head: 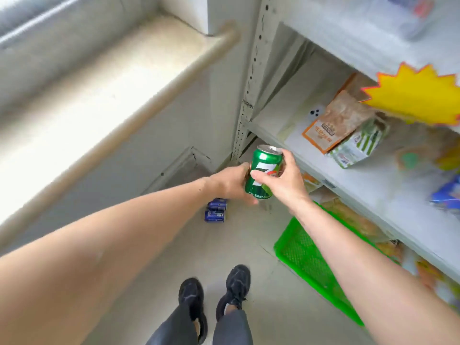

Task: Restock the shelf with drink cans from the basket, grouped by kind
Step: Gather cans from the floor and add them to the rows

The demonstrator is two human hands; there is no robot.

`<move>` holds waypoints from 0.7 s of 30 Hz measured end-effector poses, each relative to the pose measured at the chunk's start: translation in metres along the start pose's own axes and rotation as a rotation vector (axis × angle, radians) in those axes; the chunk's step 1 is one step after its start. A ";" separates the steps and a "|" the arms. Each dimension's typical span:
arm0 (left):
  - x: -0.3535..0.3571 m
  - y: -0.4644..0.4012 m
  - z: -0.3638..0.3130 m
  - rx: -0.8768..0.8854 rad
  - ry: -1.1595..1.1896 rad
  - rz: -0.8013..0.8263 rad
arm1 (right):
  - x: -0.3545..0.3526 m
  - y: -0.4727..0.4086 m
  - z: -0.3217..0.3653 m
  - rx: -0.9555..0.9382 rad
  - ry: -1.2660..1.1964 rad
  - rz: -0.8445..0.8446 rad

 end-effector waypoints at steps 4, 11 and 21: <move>-0.018 0.028 -0.069 0.109 0.113 -0.028 | -0.056 0.047 0.054 -0.040 -0.002 -0.143; -0.027 0.070 -0.189 0.300 0.128 0.025 | -0.151 0.130 0.106 -0.071 -0.046 -0.329; 0.012 0.103 -0.340 0.498 -0.039 0.132 | -0.280 0.225 0.123 -0.063 0.030 -0.393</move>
Point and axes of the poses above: each hand's wrist, its own y-axis away from the middle knuckle, its own x-axis out of the palm, z = x × y, the point moved 10 cm from there along -y, towards the middle knuckle, and after that the axes turned 7 degrees about z, right-handed, at the moved point
